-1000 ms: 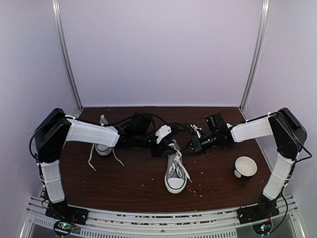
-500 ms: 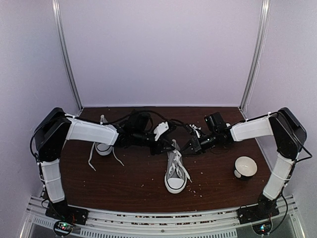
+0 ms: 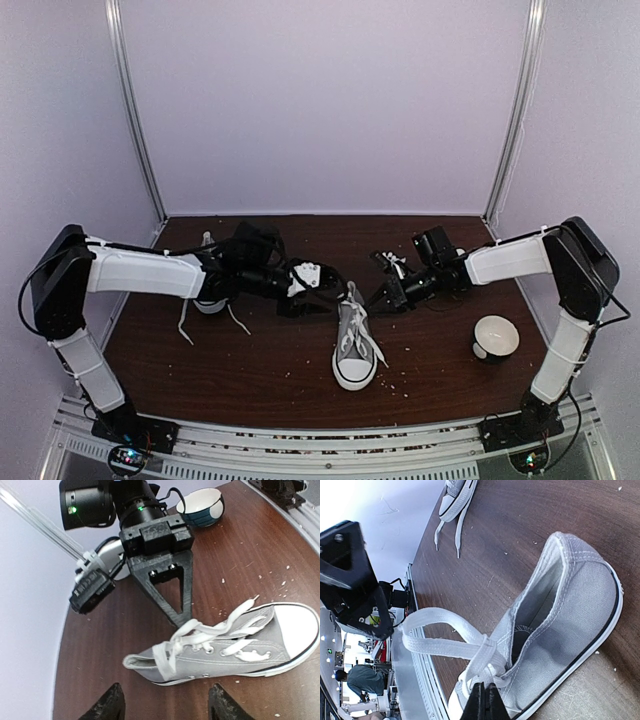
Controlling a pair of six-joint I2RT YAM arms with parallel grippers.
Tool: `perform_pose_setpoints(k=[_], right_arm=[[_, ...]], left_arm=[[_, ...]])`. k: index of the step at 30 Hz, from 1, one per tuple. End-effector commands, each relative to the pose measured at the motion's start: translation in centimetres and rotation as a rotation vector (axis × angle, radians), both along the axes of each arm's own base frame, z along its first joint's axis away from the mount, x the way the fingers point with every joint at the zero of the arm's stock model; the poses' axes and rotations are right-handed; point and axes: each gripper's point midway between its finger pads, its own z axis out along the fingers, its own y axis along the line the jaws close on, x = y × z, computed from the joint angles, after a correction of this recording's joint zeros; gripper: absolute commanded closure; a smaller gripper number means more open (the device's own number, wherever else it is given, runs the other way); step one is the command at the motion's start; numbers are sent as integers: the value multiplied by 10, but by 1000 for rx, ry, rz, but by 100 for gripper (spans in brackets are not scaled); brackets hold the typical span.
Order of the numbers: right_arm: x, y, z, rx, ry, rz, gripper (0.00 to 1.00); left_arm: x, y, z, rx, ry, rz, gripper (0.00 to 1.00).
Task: Tie the shoes
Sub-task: Cross the half-tied shoelace into a loop with the shoelace.
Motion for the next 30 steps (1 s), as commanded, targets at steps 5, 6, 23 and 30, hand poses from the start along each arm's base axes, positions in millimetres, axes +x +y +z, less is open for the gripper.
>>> perform_pose_setpoints(k=[5,6,23,30], right_arm=[[6,6,16,17,-48,17,100],[5,5,16,16,-48,17,100],[2,6,15,19,-34,32,100],[2,6,17,24,-39,35,100]], left_arm=[[6,-16,0,177,-596,-94,41],[6,-17,-1,186,-622,-101,41],[24,-33,-26,293,-831,-143,38],[26,-42,-23,286,-864,-122,38]])
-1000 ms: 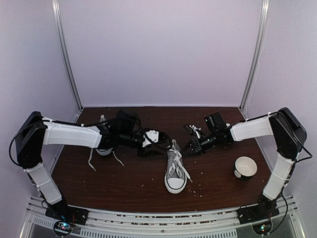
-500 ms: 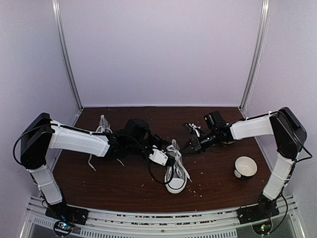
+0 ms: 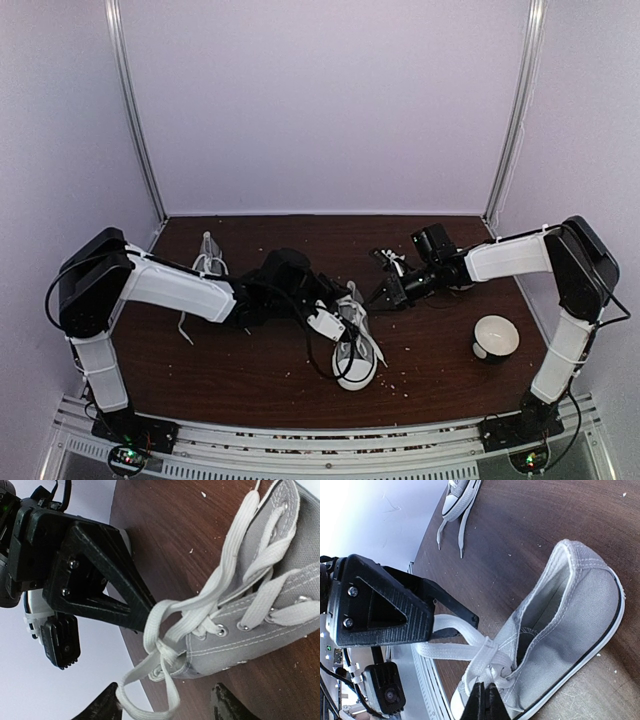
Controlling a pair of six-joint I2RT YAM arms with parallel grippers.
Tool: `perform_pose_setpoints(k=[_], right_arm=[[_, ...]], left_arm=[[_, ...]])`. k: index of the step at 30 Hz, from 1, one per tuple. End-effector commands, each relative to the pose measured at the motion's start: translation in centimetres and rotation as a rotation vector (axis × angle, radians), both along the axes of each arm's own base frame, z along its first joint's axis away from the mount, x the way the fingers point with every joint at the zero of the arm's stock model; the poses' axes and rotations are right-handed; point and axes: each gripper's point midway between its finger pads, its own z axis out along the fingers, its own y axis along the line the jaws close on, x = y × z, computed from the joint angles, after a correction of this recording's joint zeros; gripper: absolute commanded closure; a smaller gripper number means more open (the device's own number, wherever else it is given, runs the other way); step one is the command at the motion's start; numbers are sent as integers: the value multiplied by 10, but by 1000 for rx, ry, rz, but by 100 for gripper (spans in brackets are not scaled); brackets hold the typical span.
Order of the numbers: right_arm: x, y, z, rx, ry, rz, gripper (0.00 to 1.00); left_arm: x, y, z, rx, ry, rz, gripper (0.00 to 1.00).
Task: Tie the shoes
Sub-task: Cross the half-tied shoelace into a loop with the shoelace, then tie the loops with the shoelace on the shoe.
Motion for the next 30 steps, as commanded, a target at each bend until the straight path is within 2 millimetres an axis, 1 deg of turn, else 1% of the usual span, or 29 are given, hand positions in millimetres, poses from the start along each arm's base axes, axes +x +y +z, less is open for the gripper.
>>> perform_pose_setpoints(k=[1,5,8,9,10,11,13,14,15,16,18,22,27,30], right_arm=[[0,5,11,24,-29,20,100],[-1,5,11,25,-26,25,100],[-1,5,9,25,-20,26,100],[-2,5,10,26,-21,28,100],[-2,5,10,26,-23,29,100],[-2,5,11,26,-23,28,100],[-2,5,11,26,-25,28,100],[-2,4,11,24,-25,28,100],[-2,4,11,19,-28,26,100],[-1,3,11,11,-35,20,100],[1,1,11,-4,-48,6,100],[5,-5,9,-31,-64,-33,100],[9,-13,9,-51,-81,-92,100],[14,-21,7,-80,-93,-143,100]], left_arm=[[6,-15,21,-59,-81,3,38],[2,-17,21,-37,-111,-6,38],[-1,-17,18,-26,-101,-2,39],[1,-16,18,-24,-98,11,41],[3,-15,17,-23,-98,25,45],[5,-14,17,-24,-98,40,53],[9,-12,19,-35,-96,76,74],[12,-11,20,-44,-93,96,88],[14,-9,21,-55,-84,120,97],[15,-7,22,-65,-73,142,100],[15,-3,19,-69,-32,177,100],[5,6,0,-50,111,224,100],[-2,3,-9,-64,271,257,100],[-10,6,-17,-56,387,268,100]])
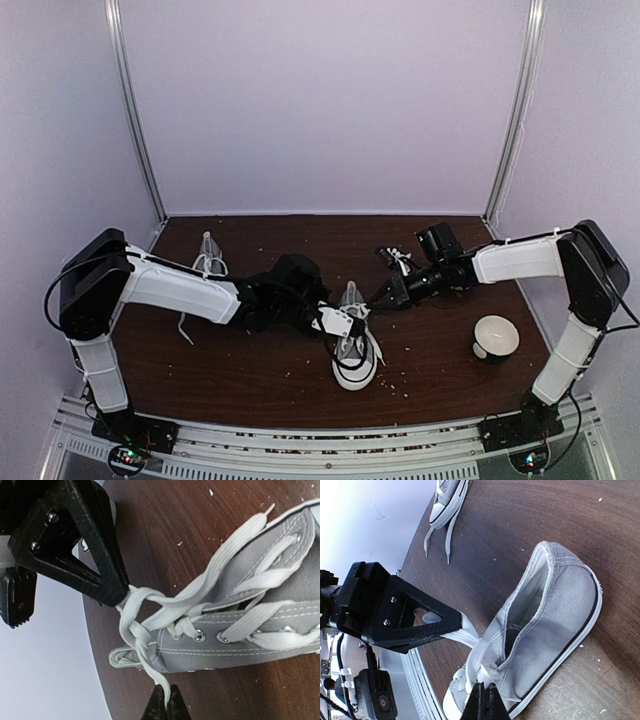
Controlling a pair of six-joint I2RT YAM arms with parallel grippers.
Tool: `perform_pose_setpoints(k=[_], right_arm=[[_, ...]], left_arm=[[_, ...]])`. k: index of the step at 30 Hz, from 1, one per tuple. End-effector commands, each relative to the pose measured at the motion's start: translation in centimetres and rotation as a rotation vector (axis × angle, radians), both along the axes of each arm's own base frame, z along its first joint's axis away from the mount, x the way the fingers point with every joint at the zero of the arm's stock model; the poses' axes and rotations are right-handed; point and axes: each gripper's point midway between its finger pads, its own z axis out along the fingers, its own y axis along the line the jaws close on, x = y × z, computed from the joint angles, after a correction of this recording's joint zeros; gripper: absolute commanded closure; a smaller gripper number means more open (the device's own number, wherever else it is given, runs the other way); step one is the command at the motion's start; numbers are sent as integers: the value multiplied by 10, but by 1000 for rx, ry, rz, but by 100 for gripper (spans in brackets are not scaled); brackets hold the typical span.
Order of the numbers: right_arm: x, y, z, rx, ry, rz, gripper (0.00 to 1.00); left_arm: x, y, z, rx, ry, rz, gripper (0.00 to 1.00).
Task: Tie the shoes
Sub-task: Tie the loops with the shoelace on the shoe.
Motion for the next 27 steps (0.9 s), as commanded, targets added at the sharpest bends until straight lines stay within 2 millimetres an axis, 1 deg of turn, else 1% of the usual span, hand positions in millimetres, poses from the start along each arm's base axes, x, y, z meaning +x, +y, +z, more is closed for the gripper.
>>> perform_pose_setpoints(k=[1,9,16,27], right_arm=[[10,-13,4,-37,-47,-89,100],[7,-27,-5,-99,-40,-137,100],[7,-36,-12,-118,-30,-171,100],[-8,-43,-26,-130,7,-161,100]], left_arm=[[-9,-1,-2,-64,197,47,100],[-6,16,-20,-70,315,140,100],[-1,24,-23,-96,356,190,100],[7,40,-32,-115,401,267,100]])
